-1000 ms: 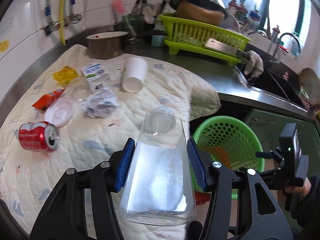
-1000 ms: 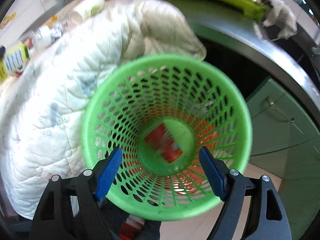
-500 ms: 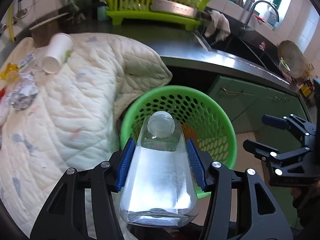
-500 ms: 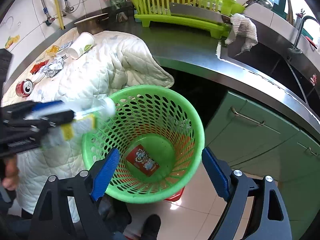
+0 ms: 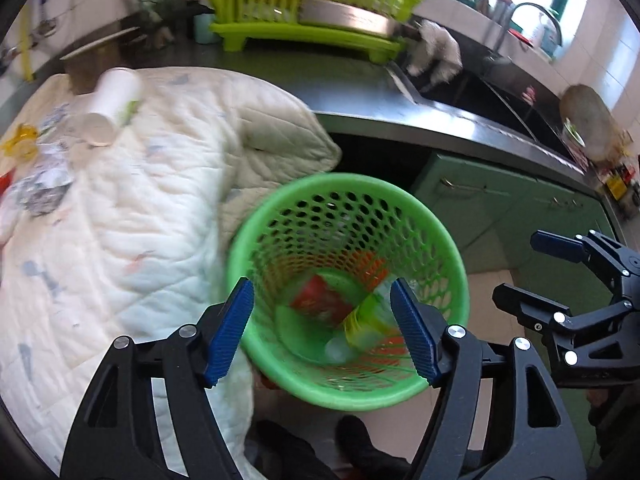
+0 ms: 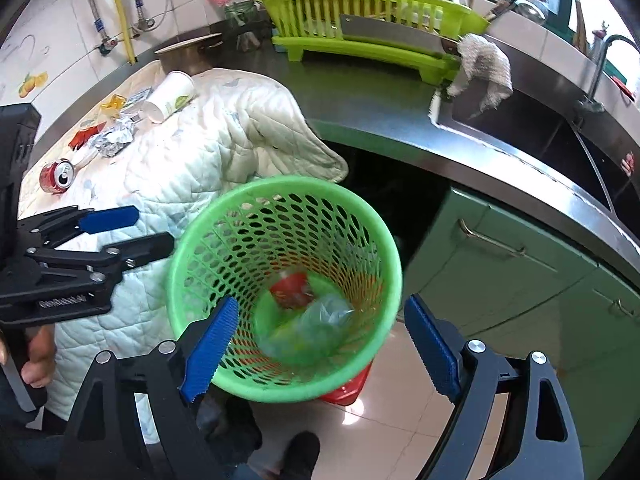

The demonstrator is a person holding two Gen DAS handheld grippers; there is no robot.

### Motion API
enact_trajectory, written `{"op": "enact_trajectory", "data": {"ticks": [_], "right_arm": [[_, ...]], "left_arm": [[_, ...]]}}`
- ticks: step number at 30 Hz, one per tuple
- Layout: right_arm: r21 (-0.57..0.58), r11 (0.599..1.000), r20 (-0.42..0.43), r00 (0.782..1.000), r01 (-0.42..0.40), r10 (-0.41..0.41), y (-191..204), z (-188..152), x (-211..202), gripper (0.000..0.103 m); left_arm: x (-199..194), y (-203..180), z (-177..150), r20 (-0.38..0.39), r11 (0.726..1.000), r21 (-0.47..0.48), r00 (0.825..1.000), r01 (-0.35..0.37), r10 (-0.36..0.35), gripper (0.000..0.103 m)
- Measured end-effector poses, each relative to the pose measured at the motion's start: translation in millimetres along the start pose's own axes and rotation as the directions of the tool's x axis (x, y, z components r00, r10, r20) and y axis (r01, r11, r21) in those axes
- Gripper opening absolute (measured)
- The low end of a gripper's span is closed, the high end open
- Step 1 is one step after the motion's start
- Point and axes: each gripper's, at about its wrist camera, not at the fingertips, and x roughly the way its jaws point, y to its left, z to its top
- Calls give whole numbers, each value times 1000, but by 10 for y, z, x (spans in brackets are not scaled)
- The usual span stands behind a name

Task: Collect trash
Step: 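Carry the clear plastic bottle over the green basket with the left gripper and release it, then grasp the red cola can with the left gripper while the right gripper grasps the crumpled paper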

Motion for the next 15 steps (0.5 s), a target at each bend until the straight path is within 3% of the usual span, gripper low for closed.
{"op": "enact_trajectory", "data": {"ticks": [9,15], "right_arm": [[-110,991,14,997,-74,76,436,255,99,85],[-211,968,22,990,-134,142,899,495,191,87]], "left_arm": [[-527,758,-116,64,975,-154,983,-160,171,75],[-900,1404,-286,74,918,-303,954,-256,290,79]]}}
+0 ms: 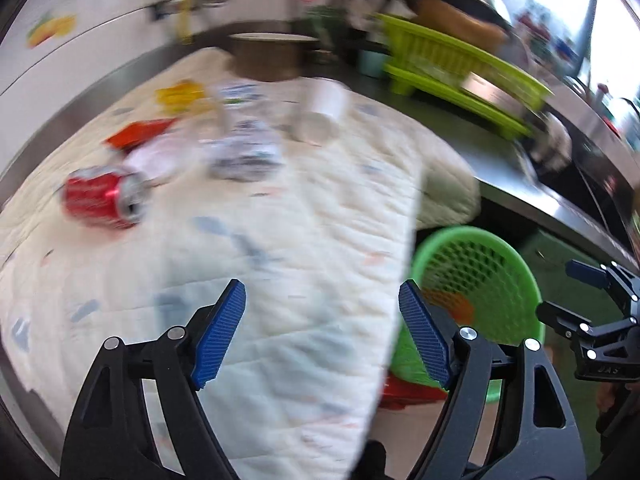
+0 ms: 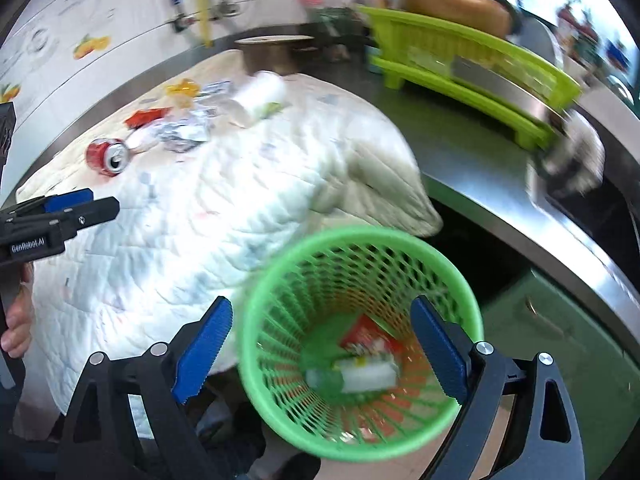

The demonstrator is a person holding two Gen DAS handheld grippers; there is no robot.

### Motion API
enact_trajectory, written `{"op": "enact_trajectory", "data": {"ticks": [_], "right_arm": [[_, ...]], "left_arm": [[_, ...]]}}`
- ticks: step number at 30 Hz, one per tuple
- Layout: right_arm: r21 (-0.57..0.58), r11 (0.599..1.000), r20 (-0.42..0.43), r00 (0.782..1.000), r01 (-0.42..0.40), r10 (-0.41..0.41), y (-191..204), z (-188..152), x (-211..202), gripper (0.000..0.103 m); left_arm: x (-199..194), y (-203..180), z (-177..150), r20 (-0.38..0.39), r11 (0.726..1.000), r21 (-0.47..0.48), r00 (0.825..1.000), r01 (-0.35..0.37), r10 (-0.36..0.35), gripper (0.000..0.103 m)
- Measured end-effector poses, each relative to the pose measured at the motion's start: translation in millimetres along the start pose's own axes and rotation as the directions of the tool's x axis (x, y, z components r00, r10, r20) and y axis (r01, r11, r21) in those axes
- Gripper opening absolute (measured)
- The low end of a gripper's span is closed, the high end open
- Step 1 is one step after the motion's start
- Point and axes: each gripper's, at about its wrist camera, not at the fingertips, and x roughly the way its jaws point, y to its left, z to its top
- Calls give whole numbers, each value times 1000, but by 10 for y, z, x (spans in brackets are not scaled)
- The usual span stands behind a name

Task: Collect trash
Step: 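Grasp the red cola can with the left gripper while the right gripper grasps the crumpled paper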

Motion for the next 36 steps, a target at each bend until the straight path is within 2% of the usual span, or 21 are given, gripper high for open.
{"op": "enact_trajectory", "data": {"ticks": [5,8,14,19,23,30,32,36], "right_arm": [[-74,995,22,997,-71,73,389,352,179,88],[-108,989,32,994,-100,104,610,556,288,89],[-149,976,48,985,-157,165,1011,963,524,91],[-180,964,54,977,-194,207,1291,1267,732,92],[-212,958,43,978,-191,205,1516,1468,969,93],[-219,958,9,981,-185,192,1715,1693,1386,94],[-219,959,0,983,-180,185,1742,1724,1486,94],[-227,959,-12,985,-168,170,1792,1788,1648,94]], "left_arm": [[-120,558,59,19,990,-111,995,-92,95,83],[-157,910,113,18,973,-182,989,-140,146,85],[-175,1345,154,10,946,-269,982,-179,189,88],[-151,1580,219,3,932,-307,979,-193,203,91],[-139,1764,310,1,919,-344,978,-193,206,95],[3,2045,513,-22,879,-444,983,-174,184,96],[65,2101,554,-34,865,-472,983,-173,178,96],[232,2266,612,-69,810,-563,986,-165,153,96]]}}
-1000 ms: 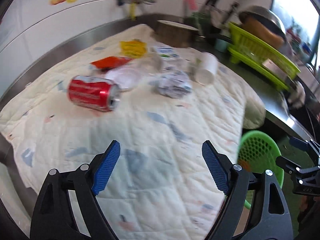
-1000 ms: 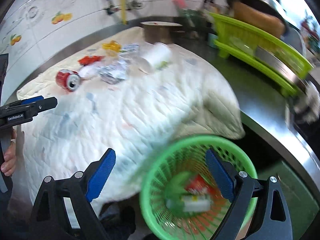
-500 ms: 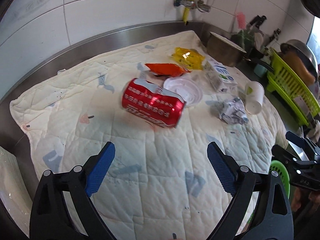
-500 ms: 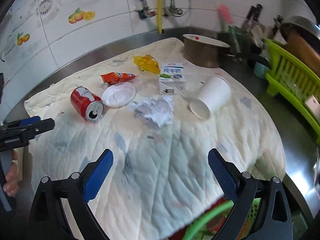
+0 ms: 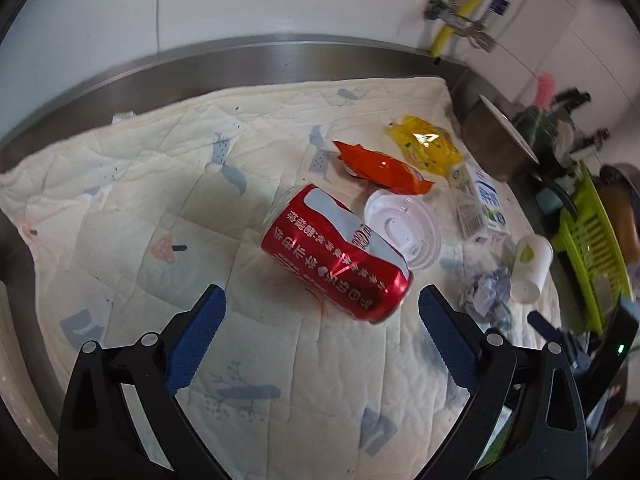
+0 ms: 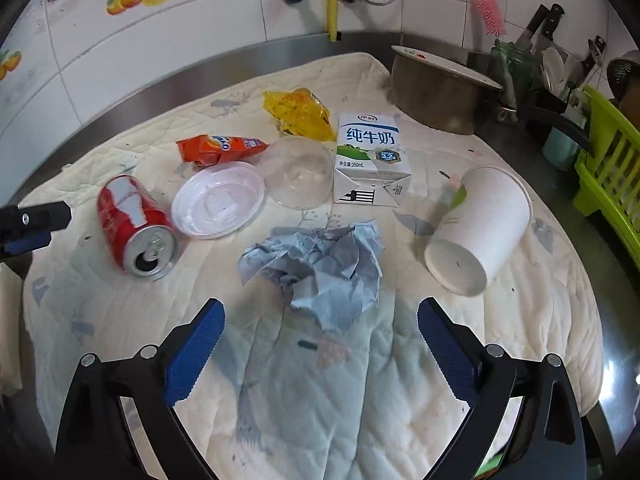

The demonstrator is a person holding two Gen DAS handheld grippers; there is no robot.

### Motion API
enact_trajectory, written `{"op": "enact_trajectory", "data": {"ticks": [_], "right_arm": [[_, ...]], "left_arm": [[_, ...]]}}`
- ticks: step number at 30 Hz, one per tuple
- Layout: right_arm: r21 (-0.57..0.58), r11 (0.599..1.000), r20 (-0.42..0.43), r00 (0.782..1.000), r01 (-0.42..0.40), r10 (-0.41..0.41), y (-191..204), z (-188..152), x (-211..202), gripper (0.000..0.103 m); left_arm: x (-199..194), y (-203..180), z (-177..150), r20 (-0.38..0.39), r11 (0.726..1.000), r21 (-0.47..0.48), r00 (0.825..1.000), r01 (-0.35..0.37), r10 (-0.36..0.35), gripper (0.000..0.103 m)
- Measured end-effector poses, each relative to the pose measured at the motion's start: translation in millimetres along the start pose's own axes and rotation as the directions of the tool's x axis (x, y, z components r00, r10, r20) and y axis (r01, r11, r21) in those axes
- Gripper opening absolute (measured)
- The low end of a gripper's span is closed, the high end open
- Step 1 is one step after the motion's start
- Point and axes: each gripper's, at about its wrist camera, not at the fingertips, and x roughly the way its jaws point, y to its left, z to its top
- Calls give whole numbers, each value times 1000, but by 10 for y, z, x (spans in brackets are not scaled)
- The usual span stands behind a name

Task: Collect trash
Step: 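Grasp the red cola can with the left gripper while the right gripper grasps the crumpled paper, then lift the crumpled grey paper with the right gripper and drop it into the basket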

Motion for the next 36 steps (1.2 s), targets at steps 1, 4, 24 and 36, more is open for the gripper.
{"op": "enact_trajectory", "data": {"ticks": [1,4,24,36], "right_arm": [[0,1000,-3,1000,3,-3,-7,19,43,94],[12,1000,-7,1000,6,-6,-42,69,134,94],[34,999,-46,999,-17,19,29,173,430,80],[77,997,-20,999,-23,25,-92,17,219,49]], "left_arm": [[33,7,25,-7,1000,-18,1000,10,-10,96],[140,24,104,-22,997,-79,999,21,-23,96],[804,129,277,-157,949,-312,984,37,-90,82],[625,105,217,-118,956,-281,986,84,-121,71]]}}
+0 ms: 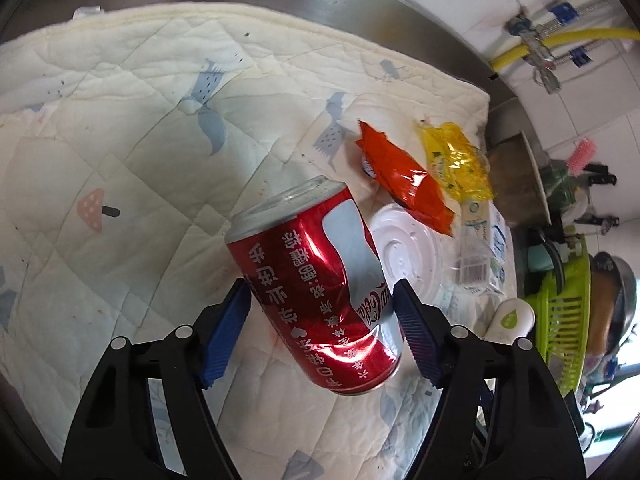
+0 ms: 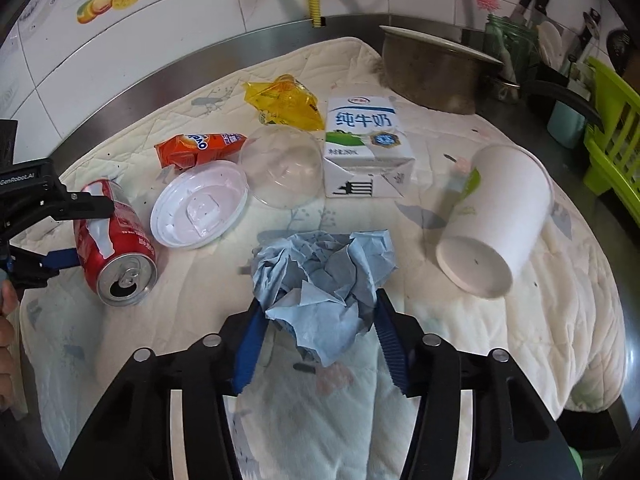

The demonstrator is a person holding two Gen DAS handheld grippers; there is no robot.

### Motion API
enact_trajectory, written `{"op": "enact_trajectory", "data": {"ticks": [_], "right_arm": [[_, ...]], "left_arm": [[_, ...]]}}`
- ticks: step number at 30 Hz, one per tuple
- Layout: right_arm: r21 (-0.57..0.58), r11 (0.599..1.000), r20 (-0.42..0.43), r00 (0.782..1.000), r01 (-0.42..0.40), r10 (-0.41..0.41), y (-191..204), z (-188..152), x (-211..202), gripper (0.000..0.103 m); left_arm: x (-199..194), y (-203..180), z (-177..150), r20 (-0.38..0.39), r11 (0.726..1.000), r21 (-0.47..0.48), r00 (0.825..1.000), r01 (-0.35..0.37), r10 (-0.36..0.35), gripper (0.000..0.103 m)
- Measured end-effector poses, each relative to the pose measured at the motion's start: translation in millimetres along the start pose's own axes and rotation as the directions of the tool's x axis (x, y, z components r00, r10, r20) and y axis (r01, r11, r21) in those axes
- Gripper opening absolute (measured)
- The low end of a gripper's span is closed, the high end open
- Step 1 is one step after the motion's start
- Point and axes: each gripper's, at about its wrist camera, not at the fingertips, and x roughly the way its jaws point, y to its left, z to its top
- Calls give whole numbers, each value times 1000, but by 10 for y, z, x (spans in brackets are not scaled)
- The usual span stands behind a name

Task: Collect trash
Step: 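Lift the crumpled grey paper with the right gripper and drop it into the basket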

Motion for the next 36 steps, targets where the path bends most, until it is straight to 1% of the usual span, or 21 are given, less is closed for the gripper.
{"op": "enact_trajectory", "data": {"ticks": [4,5,7,13,18,21,22,23,26,27,28,29,31,32,34,36], "right_arm": [[11,1000,28,1000,-8,8,-23,-108,-188,47],[13,1000,33,999,-10,10,-23,-131,-230,43],[28,999,46,999,-25,23,-64,-208,-364,43],[53,998,73,997,-35,31,-152,-441,-674,43],[75,997,99,995,-31,23,-276,-747,-1017,43],[99,995,111,994,-9,-2,-413,-953,-1233,43],[114,993,110,994,9,-22,-490,-1066,-1330,43],[123,992,110,993,25,-38,-549,-1147,-1394,43],[157,984,90,991,83,-98,-741,-1440,-1562,43],[177,979,80,990,98,-114,-830,-1576,-1622,43],[186,977,75,990,107,-123,-872,-1643,-1646,43],[198,972,60,988,127,-142,-947,-1770,-1685,43],[222,962,42,984,159,-172,-1067,-1972,-1765,43],[232,958,35,983,170,-182,-1107,-2046,-1797,43],[258,947,19,979,191,-202,-1217,-2221,-1874,43],[286,935,-3,976,210,-218,-1311,-2358,-1898,44]], "left_arm": [[-140,-44,-94,8,999,34,1000,17,-18,70],[-183,-68,-136,11,998,53,1000,19,-20,69],[-238,-96,-204,11,997,77,1000,25,-26,69],[-393,-193,-454,5,989,141,999,45,-46,66],[-534,-325,-715,-8,973,218,997,73,-73,64],[-598,-421,-904,-25,961,259,996,94,-91,62],[-607,-464,-971,-34,957,272,995,103,-97,57],[-604,-527,-1068,-63,948,294,992,126,-112,47],[-592,-689,-1314,-104,928,341,987,153,-125,47],[-575,-763,-1416,-113,915,368,985,165,-132,47],[-539,-821,-1503,-114,908,388,986,157,-121,46],[-481,-844,-1554,-122,909,389,986,152,-112,46],[-390,-847,-1621,-160,915,365,980,171,-119,44],[-370,-867,-1669,-172,913,368,978,176,-119,44],[-378,-934,-1760,-182,900,394,976,186,-122,44],[-415,-1017,-1852,-195,887,410,970,213,-143,43]]}}
